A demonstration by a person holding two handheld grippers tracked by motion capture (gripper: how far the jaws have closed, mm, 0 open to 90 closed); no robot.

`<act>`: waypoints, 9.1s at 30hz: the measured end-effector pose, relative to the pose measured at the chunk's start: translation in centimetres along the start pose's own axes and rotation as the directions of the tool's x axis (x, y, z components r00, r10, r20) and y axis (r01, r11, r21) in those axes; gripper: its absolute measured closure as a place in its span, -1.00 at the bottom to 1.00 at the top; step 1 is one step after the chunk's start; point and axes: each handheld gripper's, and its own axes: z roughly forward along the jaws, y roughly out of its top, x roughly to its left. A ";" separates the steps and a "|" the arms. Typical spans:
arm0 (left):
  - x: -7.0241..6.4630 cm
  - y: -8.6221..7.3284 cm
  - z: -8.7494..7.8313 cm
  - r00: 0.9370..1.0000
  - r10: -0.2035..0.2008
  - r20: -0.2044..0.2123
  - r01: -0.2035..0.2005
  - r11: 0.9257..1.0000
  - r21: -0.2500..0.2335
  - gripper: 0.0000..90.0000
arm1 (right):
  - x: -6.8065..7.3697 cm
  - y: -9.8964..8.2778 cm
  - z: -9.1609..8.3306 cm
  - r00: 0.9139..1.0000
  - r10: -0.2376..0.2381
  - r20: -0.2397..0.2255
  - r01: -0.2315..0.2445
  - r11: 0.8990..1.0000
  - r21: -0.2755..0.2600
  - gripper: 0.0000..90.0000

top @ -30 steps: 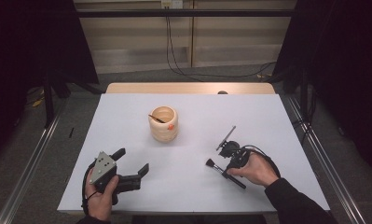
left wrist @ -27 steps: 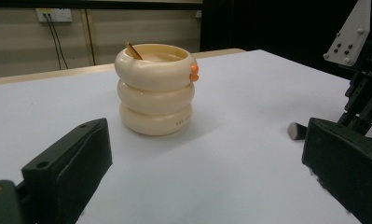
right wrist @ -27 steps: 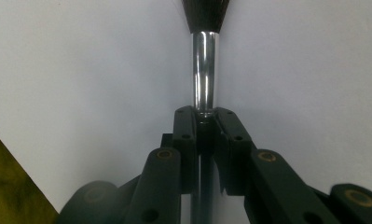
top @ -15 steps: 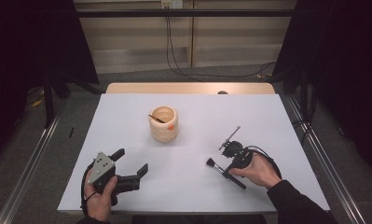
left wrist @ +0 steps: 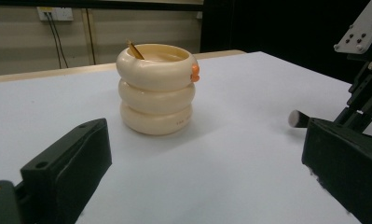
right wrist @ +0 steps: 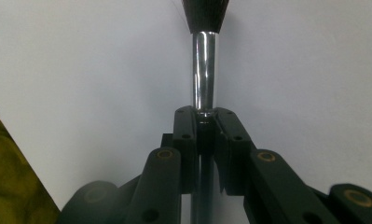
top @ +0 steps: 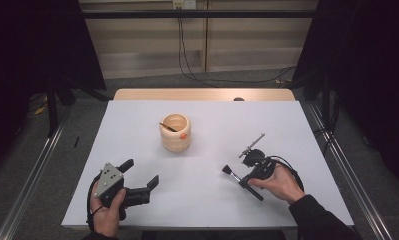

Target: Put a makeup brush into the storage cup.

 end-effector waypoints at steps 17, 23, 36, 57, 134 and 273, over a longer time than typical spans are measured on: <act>0.1 0.0 -0.1 1.000 0.000 -0.003 0.000 1.000 -0.001 -0.97 | 0.6 -0.4 -1.0 1.000 -0.007 -0.029 0.002 0.986 -0.169 0.78; 0.2 0.1 -0.1 1.000 0.001 -0.001 -0.001 1.000 -0.001 -0.97 | 0.4 -0.8 -1.4 0.999 -0.004 -0.038 -0.005 0.970 -0.242 0.79; 0.2 0.1 -0.2 1.000 0.001 0.006 -0.001 1.000 0.000 -0.98 | 0.1 -1.7 -2.6 0.999 -0.041 -0.024 0.028 0.913 -0.406 0.79; 0.3 0.1 -0.3 1.000 0.000 -0.009 -0.001 1.000 -0.005 -0.97 | -0.1 -3.7 -4.4 0.997 -0.077 -0.018 0.047 0.766 -0.642 0.79; -5.4 5.2 3.9 0.980 0.050 0.193 -0.037 0.997 -0.074 -0.92 | 3.3 -2.2 -4.9 0.967 -0.246 -0.058 0.103 0.594 -0.798 0.79; -5.9 9.5 7.5 0.958 -0.003 0.288 0.006 1.000 -0.010 0.72 | 3.8 -2.0 -3.2 0.988 -0.153 0.030 0.110 0.548 -0.829 -0.94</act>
